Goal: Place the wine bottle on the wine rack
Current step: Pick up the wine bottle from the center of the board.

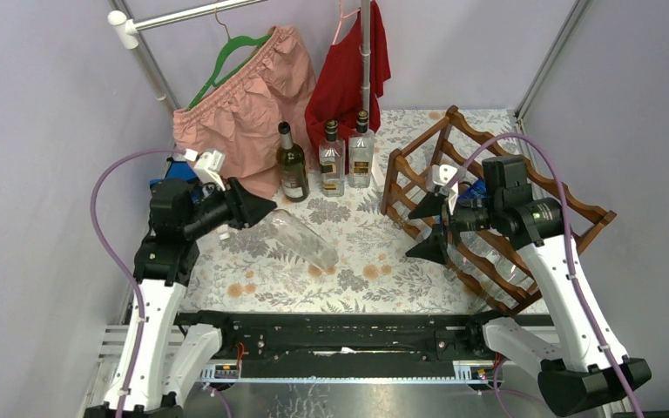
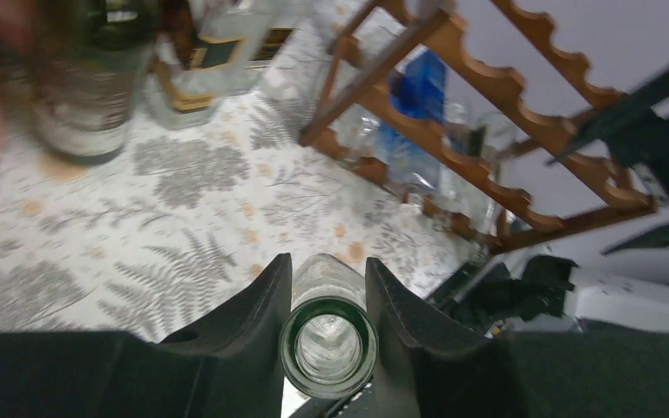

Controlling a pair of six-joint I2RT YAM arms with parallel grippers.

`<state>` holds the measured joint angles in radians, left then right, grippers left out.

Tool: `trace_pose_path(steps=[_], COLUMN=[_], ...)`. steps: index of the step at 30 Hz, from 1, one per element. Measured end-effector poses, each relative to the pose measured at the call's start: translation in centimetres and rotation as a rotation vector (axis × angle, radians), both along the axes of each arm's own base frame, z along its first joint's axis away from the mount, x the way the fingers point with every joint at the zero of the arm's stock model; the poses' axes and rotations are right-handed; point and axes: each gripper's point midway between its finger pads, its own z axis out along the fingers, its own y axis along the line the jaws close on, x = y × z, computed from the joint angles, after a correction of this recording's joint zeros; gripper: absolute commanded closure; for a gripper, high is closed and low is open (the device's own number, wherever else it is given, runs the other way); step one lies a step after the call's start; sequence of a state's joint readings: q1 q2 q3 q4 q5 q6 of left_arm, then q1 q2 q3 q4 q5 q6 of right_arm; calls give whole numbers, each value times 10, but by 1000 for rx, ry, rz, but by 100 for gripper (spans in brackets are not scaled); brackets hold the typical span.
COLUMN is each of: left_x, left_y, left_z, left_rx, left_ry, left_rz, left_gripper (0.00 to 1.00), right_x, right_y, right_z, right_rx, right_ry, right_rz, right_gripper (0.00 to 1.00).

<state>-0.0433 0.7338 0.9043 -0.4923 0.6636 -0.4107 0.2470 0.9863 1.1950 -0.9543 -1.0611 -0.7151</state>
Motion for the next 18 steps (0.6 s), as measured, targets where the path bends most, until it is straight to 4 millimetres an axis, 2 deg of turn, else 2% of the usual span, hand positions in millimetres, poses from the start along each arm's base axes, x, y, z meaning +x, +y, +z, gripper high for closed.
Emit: trace_pose_path(steps=[4,9,13,18], left_x=[-9,-29,-30,-23], left_y=[-37,-91,-111,-119], left_z=[12,13,8,1], left_rx=[-47,-72,-93,-118], left_ry=[-25,-10,16,33], left_rz=[-136,-296,-314,-280], left_gripper=[100,100,100,100], right_x=[4,-1,8,5], right_y=[15,51,66,79], right_z=[-5,-11,-24,-48], right_rx=[-20,-80,-124,-143], right_ry=[-6,-21,-9,36], right_rz=[56,176,178,191], right_gripper=[0,0,0,0])
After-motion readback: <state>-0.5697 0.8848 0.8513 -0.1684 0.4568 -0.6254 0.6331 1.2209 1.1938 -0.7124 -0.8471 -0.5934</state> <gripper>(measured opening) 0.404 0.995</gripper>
